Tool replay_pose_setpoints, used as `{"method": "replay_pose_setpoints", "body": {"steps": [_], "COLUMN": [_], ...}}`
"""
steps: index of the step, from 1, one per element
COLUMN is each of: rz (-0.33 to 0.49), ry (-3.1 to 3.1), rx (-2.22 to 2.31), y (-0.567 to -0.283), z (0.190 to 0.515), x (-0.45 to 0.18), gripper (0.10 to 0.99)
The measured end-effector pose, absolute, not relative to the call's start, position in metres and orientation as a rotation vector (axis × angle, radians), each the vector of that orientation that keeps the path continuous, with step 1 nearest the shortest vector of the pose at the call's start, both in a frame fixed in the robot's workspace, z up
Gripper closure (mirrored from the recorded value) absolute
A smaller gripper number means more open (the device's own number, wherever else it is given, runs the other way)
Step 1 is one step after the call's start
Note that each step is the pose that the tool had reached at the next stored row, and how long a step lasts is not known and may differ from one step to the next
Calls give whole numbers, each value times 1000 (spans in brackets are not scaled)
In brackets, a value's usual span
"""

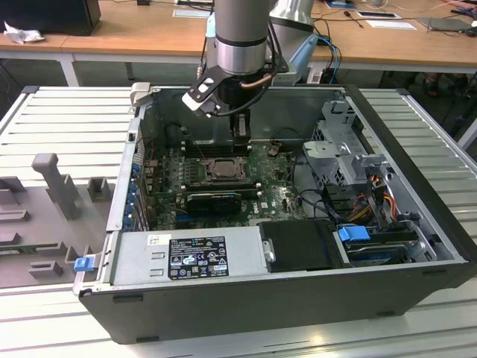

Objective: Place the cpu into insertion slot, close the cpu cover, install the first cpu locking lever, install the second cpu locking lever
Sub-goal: 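Close the cpu cover, then install the first cpu locking lever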

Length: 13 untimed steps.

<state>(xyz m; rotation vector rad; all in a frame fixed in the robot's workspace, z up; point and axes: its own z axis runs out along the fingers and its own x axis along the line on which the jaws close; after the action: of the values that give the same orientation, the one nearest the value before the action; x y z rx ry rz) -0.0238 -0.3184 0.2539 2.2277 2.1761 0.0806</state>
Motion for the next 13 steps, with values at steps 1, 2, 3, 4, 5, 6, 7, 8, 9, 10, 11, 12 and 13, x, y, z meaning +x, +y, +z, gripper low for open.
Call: {"method": "replay_pose_setpoints", "body": {"steps": [1, 2, 3, 4, 5, 6, 7, 8, 9, 10, 11, 12, 13], "rz": [81, 82, 82, 82, 82, 82, 82, 82, 82, 82, 82, 82, 81], "ry": [2177, 2177, 2177, 2177, 2177, 2177, 2177, 2177, 2177, 2177, 2177, 2177, 2177], "rx": [2228, 2228, 2228, 2228, 2228, 2228, 2228, 2228, 2228, 2228, 2228, 2228, 2228], "y": [-318, -318, -318, -318, -318, -318, -318, -318, -318, -318, -318, -318, -318], "z": [254, 254, 254, 254, 254, 254, 254, 254, 254, 254, 254, 254, 254], "x": [-28, -32, -34, -35, -36, -37, -39, -40, -41, -42, -42, -42, -42], "gripper": [980, 980, 980, 980, 980, 980, 980, 980, 980, 980, 980, 980, 980]}}
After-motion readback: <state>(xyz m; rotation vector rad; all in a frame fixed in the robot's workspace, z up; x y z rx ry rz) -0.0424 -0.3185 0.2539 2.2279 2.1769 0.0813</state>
